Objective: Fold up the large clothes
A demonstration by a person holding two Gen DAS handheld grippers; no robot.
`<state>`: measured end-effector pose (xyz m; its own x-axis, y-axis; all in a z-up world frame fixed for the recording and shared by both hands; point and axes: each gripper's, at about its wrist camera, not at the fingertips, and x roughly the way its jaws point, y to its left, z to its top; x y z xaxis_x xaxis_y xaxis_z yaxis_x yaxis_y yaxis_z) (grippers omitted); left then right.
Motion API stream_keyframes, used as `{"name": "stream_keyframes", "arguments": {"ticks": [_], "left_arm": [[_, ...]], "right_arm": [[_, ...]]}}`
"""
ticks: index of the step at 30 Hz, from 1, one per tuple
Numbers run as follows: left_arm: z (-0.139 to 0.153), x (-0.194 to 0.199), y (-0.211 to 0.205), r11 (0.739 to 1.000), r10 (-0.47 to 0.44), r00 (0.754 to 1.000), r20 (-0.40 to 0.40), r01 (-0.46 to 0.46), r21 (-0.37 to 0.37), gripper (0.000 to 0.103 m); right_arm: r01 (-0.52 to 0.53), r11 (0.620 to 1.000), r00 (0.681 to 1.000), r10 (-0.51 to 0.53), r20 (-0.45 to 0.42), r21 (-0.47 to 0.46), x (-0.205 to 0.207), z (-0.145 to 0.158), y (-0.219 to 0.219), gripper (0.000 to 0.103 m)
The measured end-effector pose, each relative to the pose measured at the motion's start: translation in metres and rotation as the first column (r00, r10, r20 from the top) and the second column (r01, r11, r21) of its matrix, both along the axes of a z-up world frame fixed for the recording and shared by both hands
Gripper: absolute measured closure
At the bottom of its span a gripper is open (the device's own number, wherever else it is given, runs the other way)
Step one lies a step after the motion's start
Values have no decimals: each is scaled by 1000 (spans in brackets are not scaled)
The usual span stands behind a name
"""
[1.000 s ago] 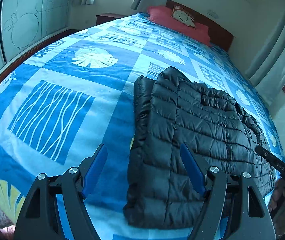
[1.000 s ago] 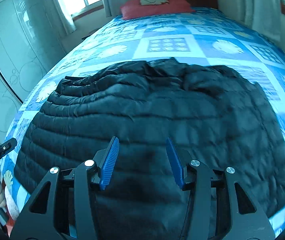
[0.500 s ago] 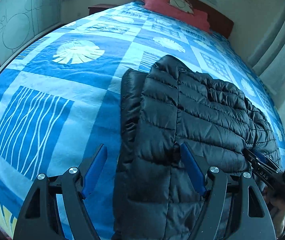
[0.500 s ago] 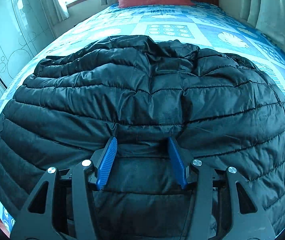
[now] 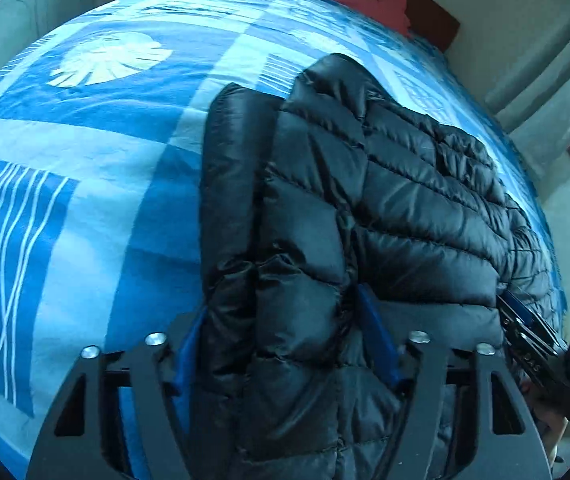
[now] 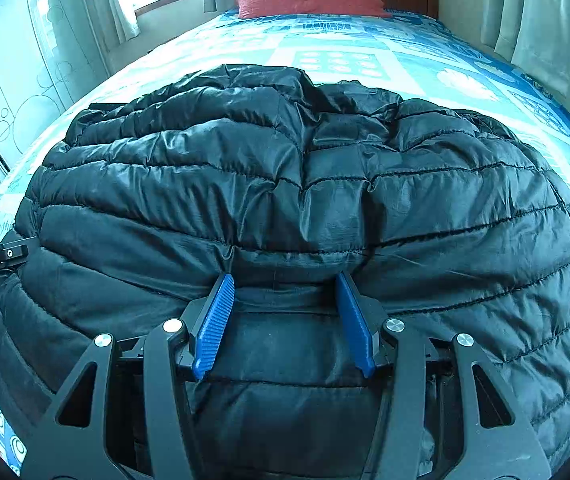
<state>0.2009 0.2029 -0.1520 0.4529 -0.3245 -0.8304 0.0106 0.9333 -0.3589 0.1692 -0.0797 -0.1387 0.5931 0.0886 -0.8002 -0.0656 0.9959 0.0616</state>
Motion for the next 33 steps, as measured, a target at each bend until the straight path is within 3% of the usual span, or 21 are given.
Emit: {"name": "stream_keyframes", "arguments": {"ticks": [5,8,15,21,25,28,33], "left_arm": [[13,-7,-9,999,-41,998,41,41,4,71],[27,-14,-12,999,-43,997,69,42,15,80],[84,-31,-30,999,-46,983,178,45,11,83],[133,-44,-76,994,-97,963,250,84,64,83],[155,-48,-118,984,-157,949,274,128,121,83],[165,-51,-158,969,-218,932,290,170,181,83],[167,-53,-231,939,-310,907,286,243,245,83]], "right_arm": [[1,1000,1000,-1,3,-13,-1,-1,4,51],[2,1000,1000,-2,7,-20,-3,0,6,51],[-1,999,1000,1,12,-34,-4,0,11,51],[-13,1000,1000,13,23,7,-13,14,-2,51],[32,999,996,-34,77,21,-34,39,-34,50],[103,995,987,-103,124,4,-52,56,-73,45],[223,974,968,-217,128,-31,-76,57,-135,44]]}}
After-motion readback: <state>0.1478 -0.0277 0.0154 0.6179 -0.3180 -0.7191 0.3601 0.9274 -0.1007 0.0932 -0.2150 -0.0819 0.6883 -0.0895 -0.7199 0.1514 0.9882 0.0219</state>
